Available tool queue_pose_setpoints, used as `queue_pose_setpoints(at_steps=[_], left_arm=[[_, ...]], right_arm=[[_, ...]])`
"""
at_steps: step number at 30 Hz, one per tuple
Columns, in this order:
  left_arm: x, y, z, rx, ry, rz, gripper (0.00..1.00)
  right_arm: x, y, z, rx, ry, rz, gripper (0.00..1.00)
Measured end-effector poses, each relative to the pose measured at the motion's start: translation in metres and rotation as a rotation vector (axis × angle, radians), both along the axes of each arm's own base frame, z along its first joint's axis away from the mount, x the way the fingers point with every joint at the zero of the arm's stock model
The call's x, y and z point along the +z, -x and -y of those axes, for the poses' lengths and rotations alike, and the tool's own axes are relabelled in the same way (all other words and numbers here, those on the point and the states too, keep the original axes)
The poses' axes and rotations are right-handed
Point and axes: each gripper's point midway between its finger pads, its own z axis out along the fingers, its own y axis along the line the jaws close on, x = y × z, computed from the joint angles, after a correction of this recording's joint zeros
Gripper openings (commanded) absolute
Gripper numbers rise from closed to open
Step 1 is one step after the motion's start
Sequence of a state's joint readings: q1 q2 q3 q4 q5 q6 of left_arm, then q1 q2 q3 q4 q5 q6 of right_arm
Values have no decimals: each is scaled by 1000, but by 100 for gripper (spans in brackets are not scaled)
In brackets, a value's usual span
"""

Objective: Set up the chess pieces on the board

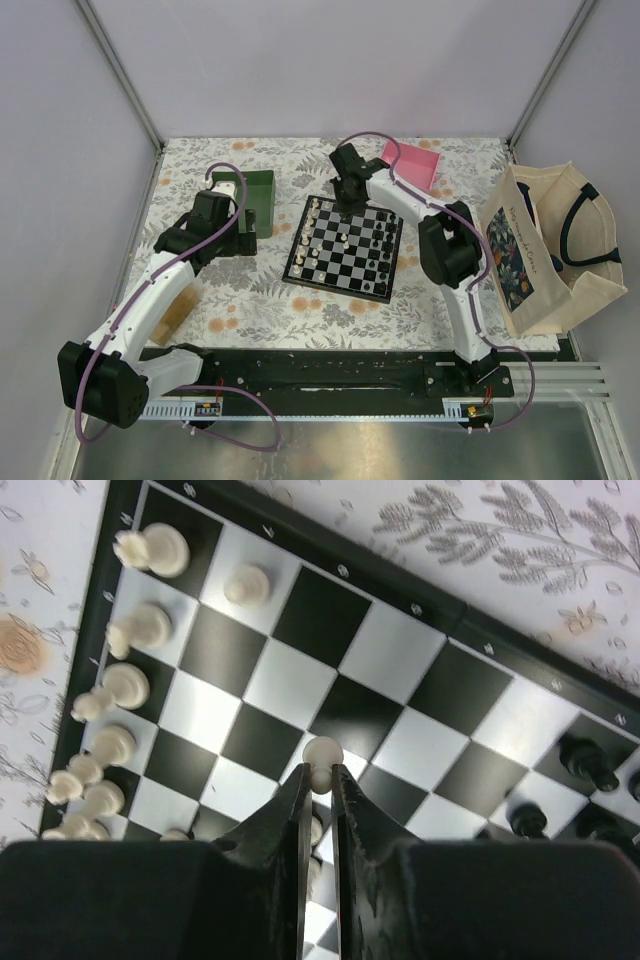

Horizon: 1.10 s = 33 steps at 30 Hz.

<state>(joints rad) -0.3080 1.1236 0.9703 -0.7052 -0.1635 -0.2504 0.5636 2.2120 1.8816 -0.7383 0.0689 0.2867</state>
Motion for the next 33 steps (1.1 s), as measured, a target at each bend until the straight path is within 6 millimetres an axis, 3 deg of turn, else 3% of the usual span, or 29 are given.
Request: queue_pose_setpoints(at_steps=[8,15,33], left_arm=[[0,0,0,1,1,0,99],[0,0,0,2,2,-1,99],[0,0,-1,2,2,-1,99]], right_arm=[[-10,-20,-24,24,-23,-16,17],[-20,-17,-36,46,-10,-43,17],[-21,-22,-52,67,-44,-55,18]])
